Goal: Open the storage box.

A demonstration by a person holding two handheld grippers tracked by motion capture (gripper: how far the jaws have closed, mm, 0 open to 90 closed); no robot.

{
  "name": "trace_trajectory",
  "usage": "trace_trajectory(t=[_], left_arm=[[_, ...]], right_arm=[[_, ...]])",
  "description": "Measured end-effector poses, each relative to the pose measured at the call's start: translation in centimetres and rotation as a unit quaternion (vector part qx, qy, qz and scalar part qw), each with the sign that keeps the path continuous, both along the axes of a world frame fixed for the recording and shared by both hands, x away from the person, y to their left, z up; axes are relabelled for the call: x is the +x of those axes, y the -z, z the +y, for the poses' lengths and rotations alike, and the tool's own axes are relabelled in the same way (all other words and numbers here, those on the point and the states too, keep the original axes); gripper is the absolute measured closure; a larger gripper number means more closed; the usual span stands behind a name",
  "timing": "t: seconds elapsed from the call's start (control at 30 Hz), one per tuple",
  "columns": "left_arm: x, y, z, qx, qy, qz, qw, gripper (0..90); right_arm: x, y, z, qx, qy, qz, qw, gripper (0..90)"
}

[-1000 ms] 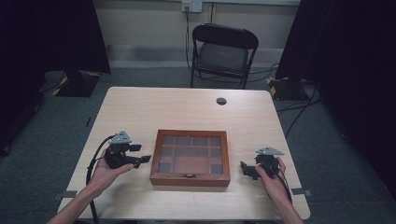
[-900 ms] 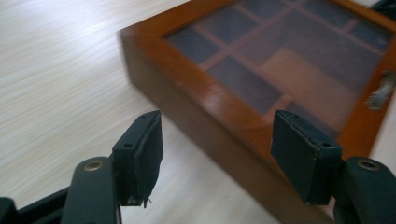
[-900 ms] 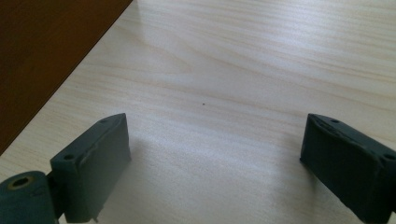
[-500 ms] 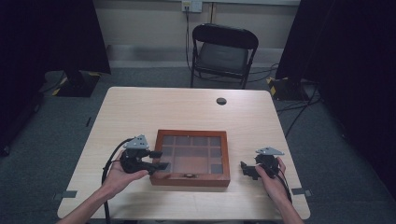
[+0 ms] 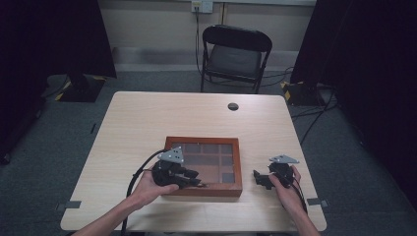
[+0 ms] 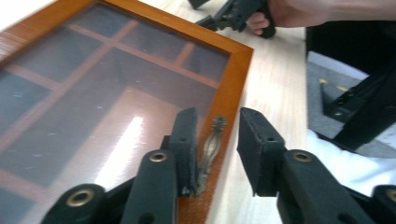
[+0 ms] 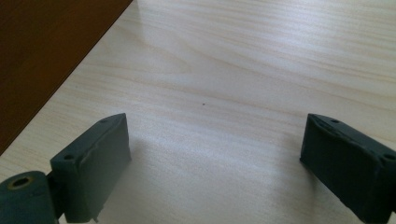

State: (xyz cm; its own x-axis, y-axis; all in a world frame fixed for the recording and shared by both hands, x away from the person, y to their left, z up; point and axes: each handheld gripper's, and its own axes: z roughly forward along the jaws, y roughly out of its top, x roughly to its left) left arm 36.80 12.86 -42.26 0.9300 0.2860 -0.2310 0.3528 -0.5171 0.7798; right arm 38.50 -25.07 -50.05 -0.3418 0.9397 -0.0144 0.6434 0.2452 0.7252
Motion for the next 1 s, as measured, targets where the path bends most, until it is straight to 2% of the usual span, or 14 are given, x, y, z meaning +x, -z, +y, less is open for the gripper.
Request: trace_trajectory(t=[0.1,0.13,0.17,0.2,0.23,0.27,0.4,0.5,0.57,0.63,0.8,0.83,0.87,1.0], left_arm=[[0.0,0.4,0.0,-0.005,0.004,0.004,1.0,69.6],[0.2,0.8,-0.1,-0.015,0.018,0.015,0.9996,69.6],[0.2,0.8,-0.1,-0.015,0.018,0.015,0.9996,69.3],[0.2,1.0,-0.2,-0.01,0.01,0.012,0.9998,69.3],[0.3,1.1,-0.3,-0.011,0.013,0.011,0.9998,71.4],[0.3,1.1,-0.7,0.0,0.012,0.005,0.9999,75.1],[0.4,1.2,-1.0,0.015,0.008,-0.008,0.9998,76.7],[0.5,1.5,-1.4,0.027,0.016,-0.004,0.9995,77.4],[0.3,1.7,-1.7,0.025,0.016,-0.011,0.9995,80.0],[0.3,1.7,-1.7,0.027,0.019,-0.012,0.9994,80.1],[0.1,1.8,-1.6,0.027,0.019,-0.029,0.999,80.6],[0.0,1.9,-1.6,0.022,0.018,-0.029,0.9992,80.6],[0.1,1.8,-1.6,0.029,0.018,-0.028,0.999,80.8],[0.2,1.7,-1.8,0.028,0.014,-0.015,0.9994,80.9]], right_arm=[[0.0,0.0,0.0,0.0,0.0,0.0,1.0,7.4],[0.0,0.0,0.0,0.0,0.0,0.0,1.0,7.4],[0.0,0.0,0.0,0.0,0.0,0.0,1.0,7.4],[0.0,0.0,0.0,0.0,0.0,0.0,1.0,7.4],[0.0,0.0,0.0,0.0,0.0,0.0,1.0,7.4],[0.0,0.0,0.0,0.0,0.0,0.0,1.0,7.4],[0.0,0.0,0.0,0.0,0.0,0.0,1.0,7.4],[0.0,0.0,0.0,0.0,0.0,0.0,1.0,7.4],[0.0,0.0,0.0,0.0,-0.002,0.0,1.0,7.4],[0.0,0.0,0.0,0.0,-0.003,0.0,1.0,7.4],[0.0,0.0,0.0,0.0,-0.003,0.0,1.0,7.4],[0.0,0.0,0.0,0.0,-0.003,0.0,1.0,7.4],[0.0,0.0,0.0,0.0,-0.003,0.0,1.0,7.4],[0.0,0.0,0.0,0.0,-0.003,0.0,1.0,7.4]])
